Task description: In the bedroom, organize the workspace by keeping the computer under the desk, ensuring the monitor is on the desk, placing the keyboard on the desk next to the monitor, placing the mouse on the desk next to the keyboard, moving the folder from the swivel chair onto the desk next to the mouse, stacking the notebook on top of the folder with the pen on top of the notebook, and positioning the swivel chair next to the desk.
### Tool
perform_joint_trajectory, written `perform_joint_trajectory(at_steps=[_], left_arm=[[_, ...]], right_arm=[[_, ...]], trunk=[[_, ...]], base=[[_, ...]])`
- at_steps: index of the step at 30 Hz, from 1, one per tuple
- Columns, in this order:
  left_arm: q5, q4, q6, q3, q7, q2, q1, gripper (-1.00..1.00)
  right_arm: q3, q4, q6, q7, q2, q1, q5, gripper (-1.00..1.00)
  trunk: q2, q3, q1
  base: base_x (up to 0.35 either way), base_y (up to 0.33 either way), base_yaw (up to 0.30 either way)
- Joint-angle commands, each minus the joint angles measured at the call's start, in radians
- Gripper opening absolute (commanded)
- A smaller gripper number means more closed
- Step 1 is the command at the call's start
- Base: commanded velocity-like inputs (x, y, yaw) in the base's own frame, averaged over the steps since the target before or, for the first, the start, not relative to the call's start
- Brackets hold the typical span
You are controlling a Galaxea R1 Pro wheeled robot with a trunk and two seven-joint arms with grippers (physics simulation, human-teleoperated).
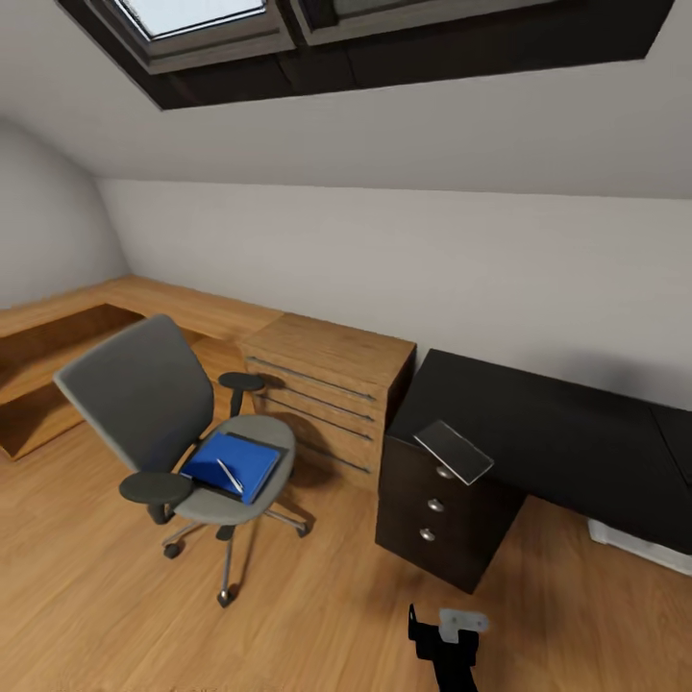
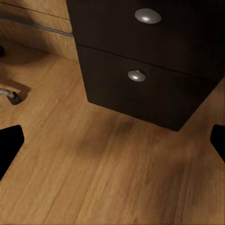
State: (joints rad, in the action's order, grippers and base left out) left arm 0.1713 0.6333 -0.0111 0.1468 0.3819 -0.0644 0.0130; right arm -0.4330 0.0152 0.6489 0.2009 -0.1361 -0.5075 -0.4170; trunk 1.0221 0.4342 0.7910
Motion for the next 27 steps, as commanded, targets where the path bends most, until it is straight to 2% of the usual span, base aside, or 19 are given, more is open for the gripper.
perform_joint_trajectory(at_steps=[1, 27], left_arm=[[0.011, 0.000, -0.001, 0.007, 0.008, 0.001, 0.001, 1.00], [0.013, 0.000, -0.001, 0.005, 0.009, 0.003, 0.001, 1.00]], right_arm=[[-0.009, 0.002, 0.004, 0.006, 0.000, -0.001, -0.003, 1.00], [-0.009, 0.002, 0.005, 0.006, -0.001, 0.000, -0.005, 1.00]], trunk=[[0.001, 0.001, 0.000], [0.001, 0.002, 0.000]], base=[[0.000, 0.000, 0.283], [0.000, 0.000, 0.286]])
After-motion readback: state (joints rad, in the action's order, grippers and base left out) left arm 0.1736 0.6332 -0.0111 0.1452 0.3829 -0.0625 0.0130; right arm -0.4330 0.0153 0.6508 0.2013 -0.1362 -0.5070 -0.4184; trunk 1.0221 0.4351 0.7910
